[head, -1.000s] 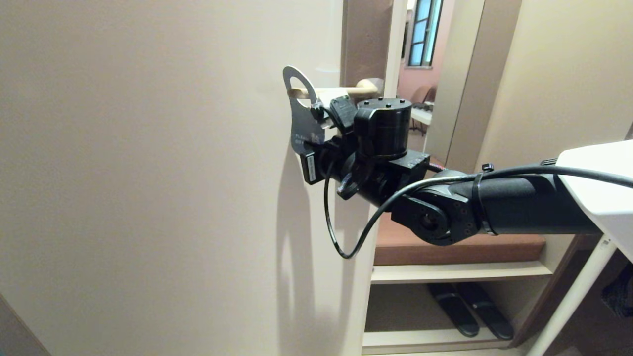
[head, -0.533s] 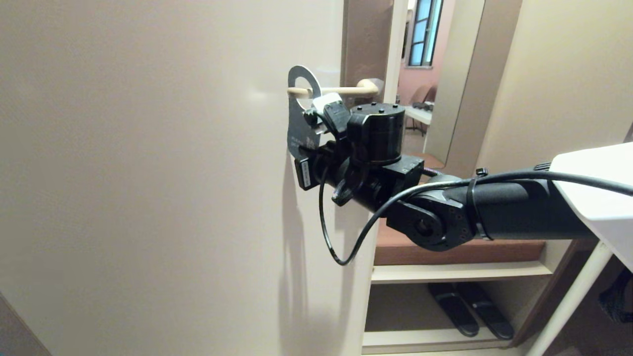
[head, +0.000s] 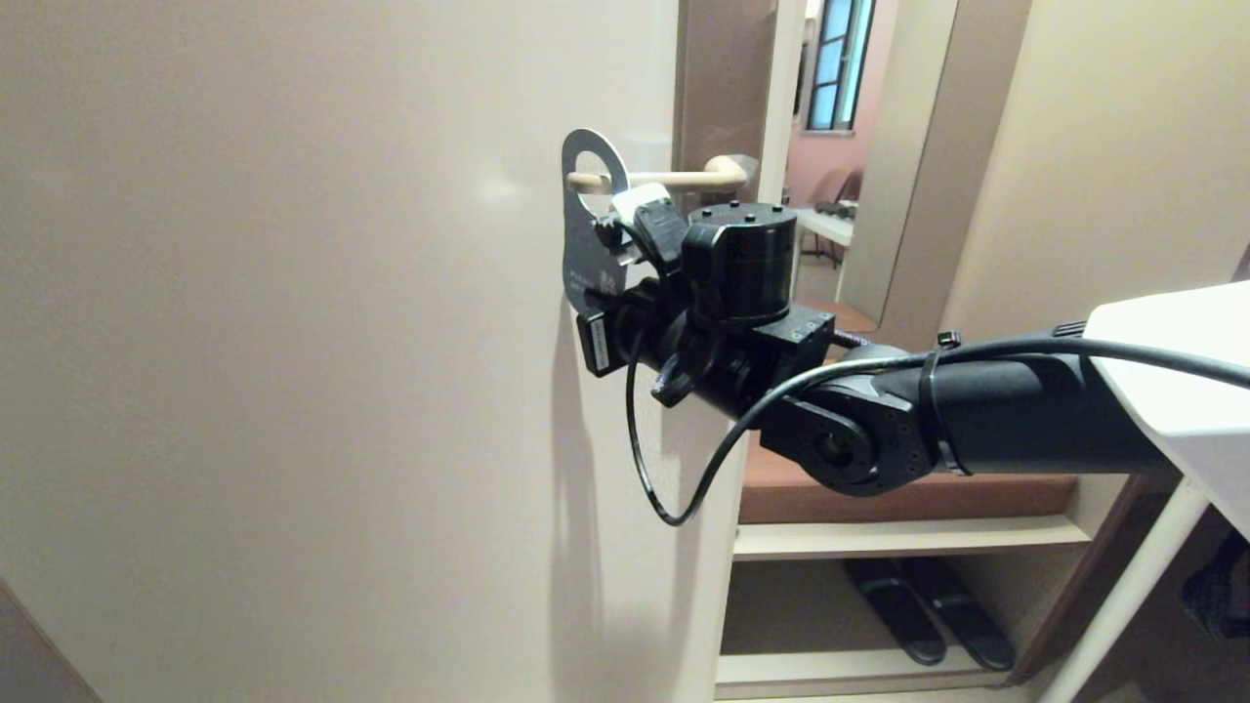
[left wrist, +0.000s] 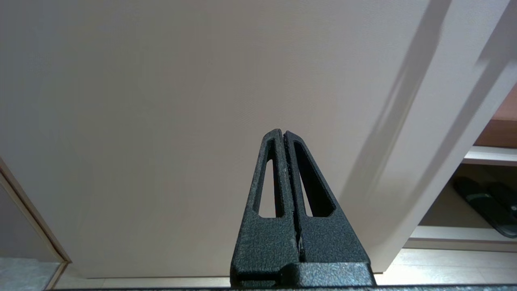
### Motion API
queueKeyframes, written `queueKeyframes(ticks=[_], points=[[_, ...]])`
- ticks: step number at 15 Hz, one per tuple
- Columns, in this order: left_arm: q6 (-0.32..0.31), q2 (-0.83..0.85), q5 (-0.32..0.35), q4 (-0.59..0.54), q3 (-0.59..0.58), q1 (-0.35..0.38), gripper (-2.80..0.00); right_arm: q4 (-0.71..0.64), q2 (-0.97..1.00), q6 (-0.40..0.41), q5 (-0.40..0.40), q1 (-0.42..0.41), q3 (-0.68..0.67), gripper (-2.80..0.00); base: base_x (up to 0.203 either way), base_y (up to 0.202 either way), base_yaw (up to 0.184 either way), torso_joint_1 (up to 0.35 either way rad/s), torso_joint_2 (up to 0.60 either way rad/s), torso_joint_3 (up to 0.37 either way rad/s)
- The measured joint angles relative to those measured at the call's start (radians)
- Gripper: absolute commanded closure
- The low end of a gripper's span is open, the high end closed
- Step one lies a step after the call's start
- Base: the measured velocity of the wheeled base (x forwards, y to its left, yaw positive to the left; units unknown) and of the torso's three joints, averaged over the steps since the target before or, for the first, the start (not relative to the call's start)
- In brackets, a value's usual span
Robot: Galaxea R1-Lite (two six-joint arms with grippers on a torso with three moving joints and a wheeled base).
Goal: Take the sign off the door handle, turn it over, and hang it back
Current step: Take down the sign
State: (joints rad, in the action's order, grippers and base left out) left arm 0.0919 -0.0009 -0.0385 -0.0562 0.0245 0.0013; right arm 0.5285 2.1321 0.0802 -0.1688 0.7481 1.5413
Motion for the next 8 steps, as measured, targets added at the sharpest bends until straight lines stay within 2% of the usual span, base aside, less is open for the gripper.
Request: queueKeyframes(ticks=[8], points=[[0.0, 0.0, 0.0, 0.0, 0.0, 0.0, 0.0, 0.004, 0.001, -0.001, 0.016, 0.019, 0.002, 0.0, 0.0, 0.0, 0.0, 0.0, 0.0, 0.0]])
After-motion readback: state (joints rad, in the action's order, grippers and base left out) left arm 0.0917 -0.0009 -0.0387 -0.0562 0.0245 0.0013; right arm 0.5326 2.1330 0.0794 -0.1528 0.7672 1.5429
